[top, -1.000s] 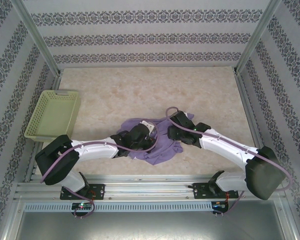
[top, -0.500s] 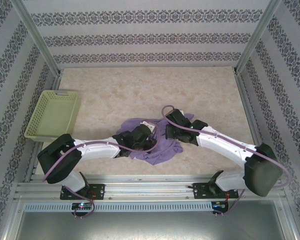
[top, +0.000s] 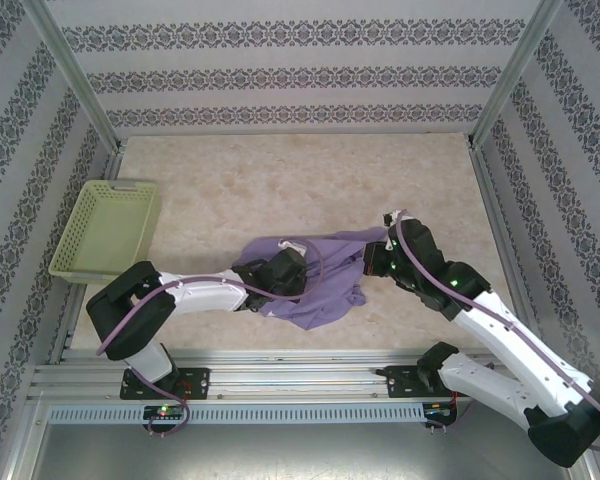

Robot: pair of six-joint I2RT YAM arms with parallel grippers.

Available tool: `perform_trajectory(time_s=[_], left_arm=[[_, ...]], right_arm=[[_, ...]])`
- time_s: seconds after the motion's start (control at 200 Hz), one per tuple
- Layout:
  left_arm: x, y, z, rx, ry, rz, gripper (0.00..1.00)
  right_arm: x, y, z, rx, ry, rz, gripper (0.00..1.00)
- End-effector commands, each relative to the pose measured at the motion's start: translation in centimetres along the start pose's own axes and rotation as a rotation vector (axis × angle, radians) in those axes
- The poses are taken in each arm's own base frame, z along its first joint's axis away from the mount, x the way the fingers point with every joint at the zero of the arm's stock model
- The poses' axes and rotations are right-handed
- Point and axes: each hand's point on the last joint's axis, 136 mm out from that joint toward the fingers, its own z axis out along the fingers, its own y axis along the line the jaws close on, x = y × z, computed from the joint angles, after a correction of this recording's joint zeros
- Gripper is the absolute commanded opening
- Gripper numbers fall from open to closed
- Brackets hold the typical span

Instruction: Fold the inside-out t-shirt

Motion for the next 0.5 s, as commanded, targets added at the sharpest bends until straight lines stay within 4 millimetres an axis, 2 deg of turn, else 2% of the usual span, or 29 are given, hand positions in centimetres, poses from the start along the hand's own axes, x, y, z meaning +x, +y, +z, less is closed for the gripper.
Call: perform_trajectory(time_s=[0.0,0.12,0.24,0.34,0.495], left_arm=[[-1.0,-1.9,-2.6,0.081,-0.069,0.042,0.29],[-2.4,-4.1,-5.0,0.188,-0.141,0.058,0.33],[-3.3,-6.0,-6.5,0.284,-0.18,0.068,0.4],[-3.6,-7.6,-6.8,0.336,-0.194,0.099,0.47],[-3.8,-10.2,-6.3,0.402,-0.188,0.145,0.56]], right_arm=[[0.8,0.7,1.4,-0.063,0.03,0.021,0.0],[1.5,0.9,1.7,-0.096,0.04,0.008,0.0],[2.1,1.4,1.3,-0.144,0.04,-0.004,0.0],[3.0,0.8,1.1,-0.139,0.044,-0.004,0.0],[4.5,0.1,1.3,-0.146,0.068,0.017,0.0]])
